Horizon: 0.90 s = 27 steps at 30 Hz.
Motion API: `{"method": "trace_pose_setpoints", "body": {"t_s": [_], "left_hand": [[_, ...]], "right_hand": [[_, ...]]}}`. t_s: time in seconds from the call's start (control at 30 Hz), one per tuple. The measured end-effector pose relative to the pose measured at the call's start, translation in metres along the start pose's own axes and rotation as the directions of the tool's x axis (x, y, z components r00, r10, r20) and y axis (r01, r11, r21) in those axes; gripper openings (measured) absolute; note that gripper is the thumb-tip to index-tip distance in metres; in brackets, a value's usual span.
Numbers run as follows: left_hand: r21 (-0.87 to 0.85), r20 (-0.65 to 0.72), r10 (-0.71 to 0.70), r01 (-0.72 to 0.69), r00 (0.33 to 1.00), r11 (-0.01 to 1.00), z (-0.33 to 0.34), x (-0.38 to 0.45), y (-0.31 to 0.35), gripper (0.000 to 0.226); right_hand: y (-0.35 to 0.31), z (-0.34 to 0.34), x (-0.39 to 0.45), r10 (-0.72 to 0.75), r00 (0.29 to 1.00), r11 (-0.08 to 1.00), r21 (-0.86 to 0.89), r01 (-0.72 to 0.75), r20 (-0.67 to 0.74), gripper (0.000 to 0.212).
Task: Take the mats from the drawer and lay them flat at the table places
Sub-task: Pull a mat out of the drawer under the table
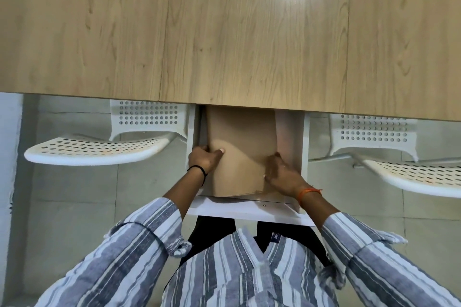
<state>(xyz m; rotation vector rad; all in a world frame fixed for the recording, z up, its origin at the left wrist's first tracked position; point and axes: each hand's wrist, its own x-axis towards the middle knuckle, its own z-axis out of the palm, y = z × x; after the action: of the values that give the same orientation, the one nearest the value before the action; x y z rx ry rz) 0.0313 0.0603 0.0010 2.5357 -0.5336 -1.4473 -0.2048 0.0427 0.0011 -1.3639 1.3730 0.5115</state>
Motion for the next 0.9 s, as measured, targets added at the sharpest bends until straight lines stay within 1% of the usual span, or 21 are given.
{"method": "trace_pose_setpoints", "body": {"t_s": [0.07,0.1,0.13,0.23,0.27,0.33,0.4,0.47,0.5,0.57,0.63,0.67,0.7,0.73,0.77,0.8,0.83,0.87,0.9], "left_hand": [[-0.068,0.072,-0.042,0.047,0.996,0.997,-0.003,0.007,-0.001,0.074],[-0.104,0.115,-0.055,0.067,0.992,0.992,-0.004,0.011,-0.002,0.073],[-0.140,0.158,-0.068,0.090,0.985,0.986,-0.005,0.013,-0.002,0.066],[-0.283,0.275,-0.075,0.155,0.958,0.947,-0.008,0.010,0.001,0.029],[-0.306,0.313,-0.076,0.177,0.947,0.935,-0.010,0.008,0.002,0.023],[-0.307,0.402,-0.062,0.199,0.913,0.930,-0.016,0.005,0.000,0.015],[-0.291,0.502,-0.052,0.226,0.863,0.930,-0.025,0.001,0.000,0.009],[-0.275,0.575,-0.043,0.243,0.817,0.930,-0.036,-0.003,-0.001,0.012],[-0.279,0.597,-0.031,0.244,0.802,0.929,-0.042,-0.005,-0.001,0.015],[-0.284,0.608,-0.007,0.226,0.794,0.932,-0.055,-0.009,-0.001,0.021],[-0.273,0.607,0.004,0.204,0.795,0.940,-0.070,-0.014,0.001,0.025],[-0.259,0.607,0.009,0.187,0.795,0.948,-0.076,-0.017,0.003,0.022],[-0.242,0.607,0.013,0.169,0.795,0.956,-0.083,-0.020,0.004,0.015],[-0.226,0.612,0.018,0.153,0.790,0.962,-0.089,-0.024,0.006,0.007],[-0.219,0.614,0.030,0.134,0.789,0.967,-0.095,-0.028,0.009,0.003],[-0.219,0.618,0.046,0.115,0.785,0.969,-0.099,-0.032,0.010,0.004],[-0.223,0.626,0.070,0.092,0.777,0.971,-0.105,-0.036,0.011,0.006],[-0.227,0.635,0.094,0.069,0.767,0.971,-0.110,-0.038,0.010,0.013],[-0.232,0.642,0.115,0.050,0.758,0.971,-0.115,-0.041,0.010,0.024]], "right_hand": [[0.001,-0.002,0.001,0.014,1.000,0.999,0.035,-0.014,-0.008,0.079],[0.001,-0.002,0.001,0.011,1.000,0.998,0.055,-0.010,-0.016,0.077],[-0.001,-0.004,0.001,0.003,1.000,0.997,0.071,-0.001,-0.026,0.073],[-0.003,-0.007,0.000,-0.028,0.998,0.992,0.118,0.035,-0.059,0.065],[-0.005,-0.008,0.000,-0.029,0.997,0.991,0.131,0.037,-0.065,0.066],[-0.007,-0.009,-0.001,-0.032,0.994,0.985,0.168,0.048,-0.101,0.067],[-0.009,-0.010,-0.001,-0.025,0.986,0.969,0.237,0.064,-0.162,0.071],[-0.013,-0.013,-0.001,0.015,0.979,0.943,0.329,0.054,-0.204,0.077],[-0.016,-0.015,-0.002,0.044,0.978,0.922,0.384,0.038,-0.202,0.079],[-0.020,-0.023,-0.006,0.094,0.987,0.860,0.510,-0.014,-0.131,0.073],[-0.022,-0.032,-0.012,0.082,0.997,0.822,0.566,-0.061,-0.012,0.053],[-0.021,-0.037,-0.014,0.065,0.997,0.817,0.571,-0.077,0.042,0.044],[-0.018,-0.042,-0.016,0.043,0.995,0.807,0.584,-0.085,0.086,0.042],[-0.016,-0.047,-0.018,0.009,0.991,0.792,0.605,-0.087,0.131,0.048],[-0.011,-0.051,-0.018,-0.031,0.982,0.772,0.629,-0.093,0.184,0.062],[-0.007,-0.054,-0.019,-0.070,0.965,0.754,0.647,-0.114,0.251,0.078],[-0.005,-0.056,-0.022,-0.118,0.941,0.732,0.668,-0.134,0.318,0.086],[-0.004,-0.058,-0.026,-0.176,0.911,0.700,0.698,-0.150,0.372,0.086],[-0.004,-0.061,-0.030,-0.225,0.884,0.668,0.725,-0.166,0.409,0.083]]}}
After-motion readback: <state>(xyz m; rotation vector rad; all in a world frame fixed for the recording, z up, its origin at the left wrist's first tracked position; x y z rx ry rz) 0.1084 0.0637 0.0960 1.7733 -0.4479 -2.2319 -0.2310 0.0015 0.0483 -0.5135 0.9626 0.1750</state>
